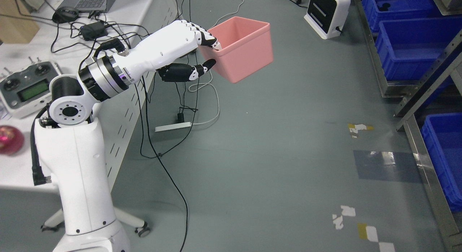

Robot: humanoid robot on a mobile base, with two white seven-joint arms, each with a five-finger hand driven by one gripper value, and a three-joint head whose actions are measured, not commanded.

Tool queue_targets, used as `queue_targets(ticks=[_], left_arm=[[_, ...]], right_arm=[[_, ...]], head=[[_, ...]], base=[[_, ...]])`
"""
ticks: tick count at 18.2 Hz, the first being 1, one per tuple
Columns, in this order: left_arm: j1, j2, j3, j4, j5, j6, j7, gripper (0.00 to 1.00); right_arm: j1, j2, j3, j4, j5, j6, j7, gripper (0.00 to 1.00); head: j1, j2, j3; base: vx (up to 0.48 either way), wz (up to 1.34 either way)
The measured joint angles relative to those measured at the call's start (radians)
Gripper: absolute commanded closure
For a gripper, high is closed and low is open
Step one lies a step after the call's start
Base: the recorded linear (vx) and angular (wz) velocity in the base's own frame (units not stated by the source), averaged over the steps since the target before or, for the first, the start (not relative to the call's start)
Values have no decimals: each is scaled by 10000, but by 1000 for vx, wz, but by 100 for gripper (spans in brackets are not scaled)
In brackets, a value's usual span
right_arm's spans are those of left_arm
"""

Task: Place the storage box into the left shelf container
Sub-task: 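Hold the pink box in the left hand while turning toward the blue-bin rack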

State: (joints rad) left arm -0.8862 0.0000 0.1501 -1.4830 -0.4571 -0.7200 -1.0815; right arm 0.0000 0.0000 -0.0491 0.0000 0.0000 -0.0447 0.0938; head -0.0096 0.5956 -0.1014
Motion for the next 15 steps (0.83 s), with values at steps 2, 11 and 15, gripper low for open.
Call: queue_targets(ticks=[2,11,15], left_arm=[[11,0,0,-2,0,-2,0,98],[143,0,2,-13,0,-24,3,98],[194,0,-4,-14,0,-29,7,98]], right_arm=[[0,0,0,0,0,0,6,0],[1,0,0,0,0,0,7,0],[2,0,0,0,0,0,6,0]], head=[[0,0,0],[0,0,0],[0,0,0]], base=[[488,-192],[467,-109],[453,-4]])
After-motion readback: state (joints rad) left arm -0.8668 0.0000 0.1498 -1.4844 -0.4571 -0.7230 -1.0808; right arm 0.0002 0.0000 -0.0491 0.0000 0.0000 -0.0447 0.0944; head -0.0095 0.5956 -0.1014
